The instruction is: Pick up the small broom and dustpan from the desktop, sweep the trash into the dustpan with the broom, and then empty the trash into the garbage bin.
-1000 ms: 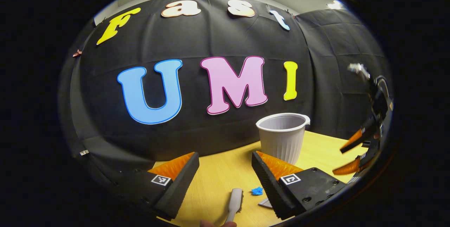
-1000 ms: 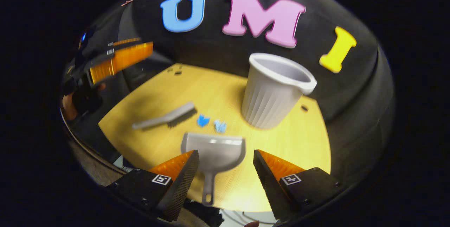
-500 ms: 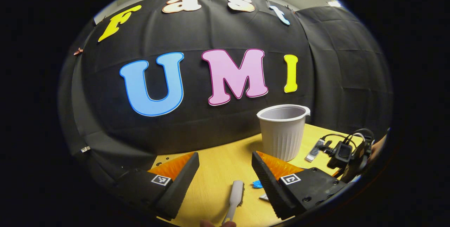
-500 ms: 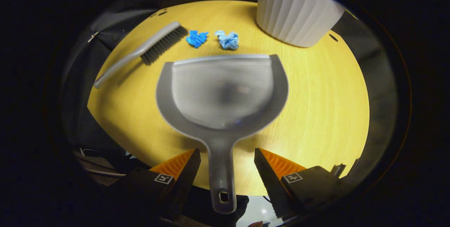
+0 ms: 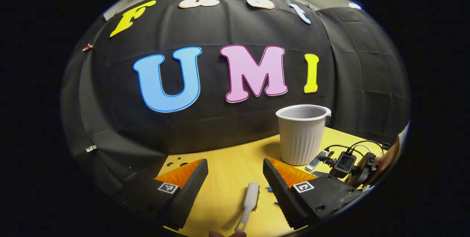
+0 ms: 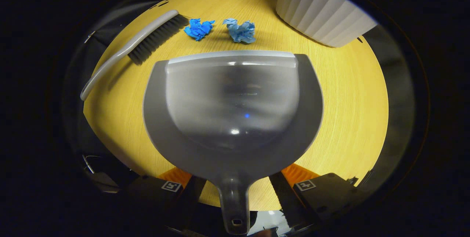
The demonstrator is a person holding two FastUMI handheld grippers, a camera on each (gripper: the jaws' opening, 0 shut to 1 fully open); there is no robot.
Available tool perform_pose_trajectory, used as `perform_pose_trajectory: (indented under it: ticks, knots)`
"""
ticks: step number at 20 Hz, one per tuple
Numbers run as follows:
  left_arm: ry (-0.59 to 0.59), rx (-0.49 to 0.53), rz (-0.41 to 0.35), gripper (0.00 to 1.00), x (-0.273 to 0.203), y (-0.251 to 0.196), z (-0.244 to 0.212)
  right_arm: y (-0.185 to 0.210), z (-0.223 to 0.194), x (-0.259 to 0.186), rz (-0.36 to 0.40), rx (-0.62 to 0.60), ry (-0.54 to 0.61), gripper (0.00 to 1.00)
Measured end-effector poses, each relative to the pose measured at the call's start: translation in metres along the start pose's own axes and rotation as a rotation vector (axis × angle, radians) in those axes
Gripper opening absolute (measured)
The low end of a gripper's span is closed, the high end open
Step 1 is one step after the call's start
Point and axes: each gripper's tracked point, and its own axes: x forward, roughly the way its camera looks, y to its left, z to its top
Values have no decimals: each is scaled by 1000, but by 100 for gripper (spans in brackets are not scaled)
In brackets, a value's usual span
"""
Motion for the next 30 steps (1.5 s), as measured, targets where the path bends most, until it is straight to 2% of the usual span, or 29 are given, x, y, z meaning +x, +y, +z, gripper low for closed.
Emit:
perform_pose_trajectory:
  ticks: [5,8,9,10,11,12,13,14,15,16,17,18,19,20,21,22,23,24,25,26,29,30]
  knots:
    - [-17,35,-9,97,6,2,-1,0,3,2,1,38,36,96]
    - [-17,37,-4,97,11,10,-3,4,15,2,-8,62,4,43]
    - [-11,36,-2,97,14,14,-6,4,15,5,-9,45,7,48]
    - [-1,35,-3,97,17,17,-8,5,15,4,-10,30,17,46]
    - [15,36,-8,97,20,20,-14,4,15,3,-5,25,24,38]
    - [36,40,-20,97,23,22,-19,4,15,3,-2,33,29,38]
    - [66,50,-42,98,27,23,-29,4,15,3,0,40,31,30]
    - [108,61,-69,98,31,23,-41,4,15,3,-1,44,34,38]
    - [170,64,-107,98,34,21,-57,4,15,3,-3,43,29,38]
    - [242,58,-150,97,35,16,-74,4,15,3,-3,42,28,30]
    - [318,38,-196,98,38,9,-93,5,16,3,-1,40,25,30]
    - [387,12,-227,98,40,3,-111,4,15,3,1,40,27,38]
    - [462,-14,-249,98,41,-2,-129,4,15,3,2,42,33,38]
    - [527,-35,-260,98,42,-5,-144,4,14,3,3,43,38,38]
    - [582,-48,-265,98,43,-7,-160,4,12,2,2,39,44,46]
    - [652,-51,-272,98,45,-10,-175,3,6,2,5,28,62,38]
    - [734,-46,-283,97,41,-15,-189,1,-1,1,11,17,76,38]
    - [808,-30,-293,95,37,-18,-203,-2,-6,-1,21,11,75,30]
    - [862,-5,-303,95,36,-22,-215,-3,-7,-2,34,11,63,30]
    - [905,25,-313,94,35,-24,-225,-3,-6,0,45,9,57,37]
    - [987,84,-321,94,32,-31,-247,-3,-5,0,58,-14,63,37]
    - [1014,88,-314,94,34,-32,-252,-3,-5,1,61,-17,67,45]
